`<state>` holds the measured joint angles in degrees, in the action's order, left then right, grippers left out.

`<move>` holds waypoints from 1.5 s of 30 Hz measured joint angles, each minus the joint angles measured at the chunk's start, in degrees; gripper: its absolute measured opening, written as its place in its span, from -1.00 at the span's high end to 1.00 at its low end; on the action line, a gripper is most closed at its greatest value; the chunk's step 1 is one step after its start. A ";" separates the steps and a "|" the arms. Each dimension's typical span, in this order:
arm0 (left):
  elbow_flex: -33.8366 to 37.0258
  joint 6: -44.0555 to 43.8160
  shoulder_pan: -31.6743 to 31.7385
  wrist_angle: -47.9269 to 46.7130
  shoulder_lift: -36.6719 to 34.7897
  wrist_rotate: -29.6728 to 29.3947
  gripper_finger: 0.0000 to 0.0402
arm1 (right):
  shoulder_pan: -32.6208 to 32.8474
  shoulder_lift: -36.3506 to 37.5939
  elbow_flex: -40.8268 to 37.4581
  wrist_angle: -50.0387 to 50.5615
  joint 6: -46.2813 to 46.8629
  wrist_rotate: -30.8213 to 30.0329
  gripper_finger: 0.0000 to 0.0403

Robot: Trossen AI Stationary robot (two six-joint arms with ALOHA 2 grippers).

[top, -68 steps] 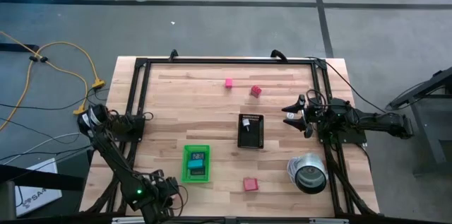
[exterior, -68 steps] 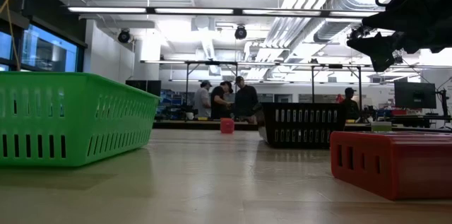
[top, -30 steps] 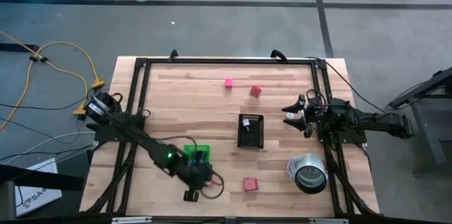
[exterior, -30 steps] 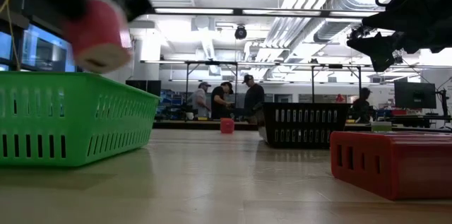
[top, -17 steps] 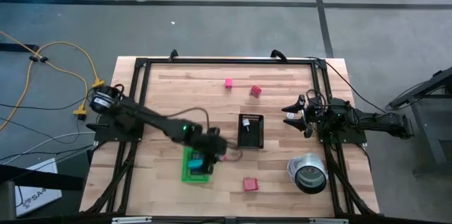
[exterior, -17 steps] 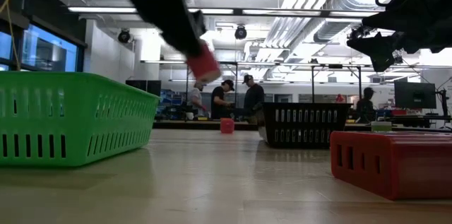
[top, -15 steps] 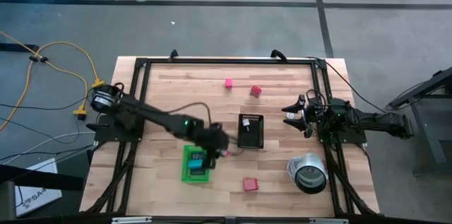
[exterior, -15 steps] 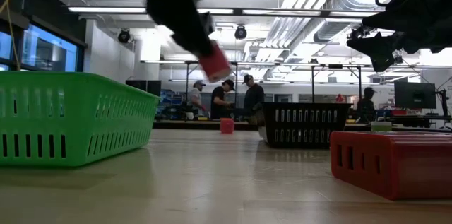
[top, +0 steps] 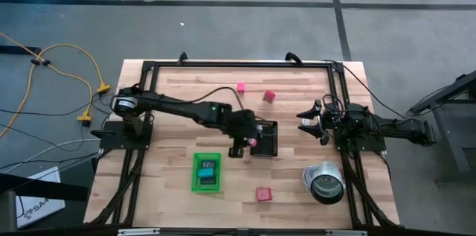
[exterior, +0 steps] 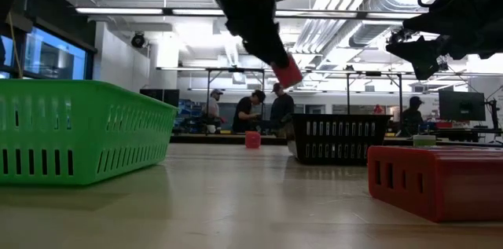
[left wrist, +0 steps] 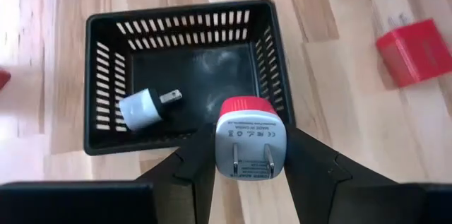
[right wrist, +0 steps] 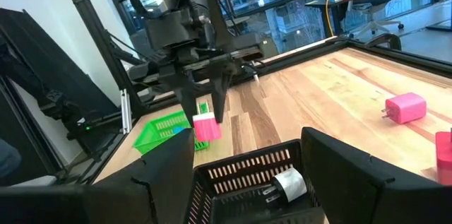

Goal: Pick & Place Office items
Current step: Put the bottom orange charger adapter into the black bin

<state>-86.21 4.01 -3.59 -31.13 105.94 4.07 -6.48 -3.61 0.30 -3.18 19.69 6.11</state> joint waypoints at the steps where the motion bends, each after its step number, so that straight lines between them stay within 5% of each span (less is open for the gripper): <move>1: -1.65 0.78 0.18 -0.89 1.08 0.02 0.36 | 0.00 0.00 0.00 -0.01 -0.01 0.02 -0.23; 10: -11.27 4.81 0.87 -6.34 9.27 0.27 0.36 | 0.00 -0.01 0.00 -0.02 -0.01 0.02 -0.23; 45: -11.57 6.37 1.02 -1.36 16.58 1.53 0.36 | 0.00 -0.82 0.00 0.00 -0.01 0.00 -0.23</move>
<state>-97.78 10.38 -2.57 -32.49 122.52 5.61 -6.48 -4.43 0.30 -3.18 19.68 6.11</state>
